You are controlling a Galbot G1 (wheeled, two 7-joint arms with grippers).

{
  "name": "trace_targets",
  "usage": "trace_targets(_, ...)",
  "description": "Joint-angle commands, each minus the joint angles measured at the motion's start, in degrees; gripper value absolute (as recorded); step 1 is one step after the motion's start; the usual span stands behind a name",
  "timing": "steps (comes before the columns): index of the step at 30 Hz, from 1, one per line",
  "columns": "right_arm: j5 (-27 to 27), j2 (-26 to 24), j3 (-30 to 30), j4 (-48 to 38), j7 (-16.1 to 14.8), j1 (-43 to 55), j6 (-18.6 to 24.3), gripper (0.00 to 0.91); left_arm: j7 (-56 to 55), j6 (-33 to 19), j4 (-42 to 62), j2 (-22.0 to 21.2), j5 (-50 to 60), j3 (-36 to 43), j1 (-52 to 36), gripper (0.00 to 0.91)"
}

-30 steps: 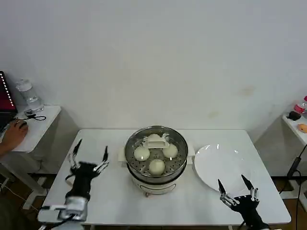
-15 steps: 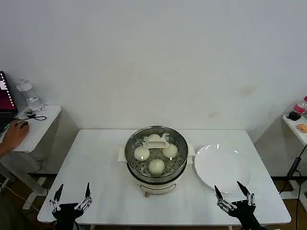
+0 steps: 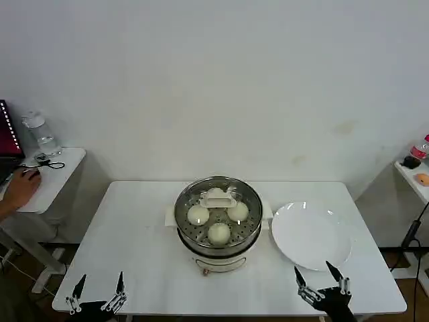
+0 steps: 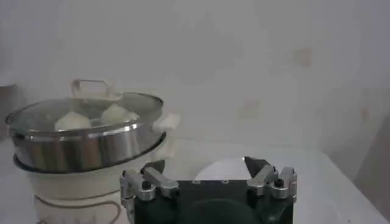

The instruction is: Take steamed baozi put them in steamer then cover it.

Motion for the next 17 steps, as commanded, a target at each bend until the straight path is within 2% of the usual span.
trace_targets(1, -3.3, 0.4, -2.2, 0.6, 2.0, -1.3, -1.5, 0.907, 1.9, 2.7, -0.9, -1.3, 1.0, -1.3, 0.9, 0.907)
trace_targets(10, -3.9, 0.1, -3.5, -0.1, 2.7, -1.1, 1.5, 0.907, 3.0, 3.3, -1.9, -2.3, 3.5, -1.0, 1.1, 0.907)
trace_targets(17, -4.3, 0.4, -3.9, -0.4, 2.7, -1.0, 2.0, 0.907, 3.2, 3.1, -1.8, -2.5, 3.6, -1.1, 1.4, 0.907)
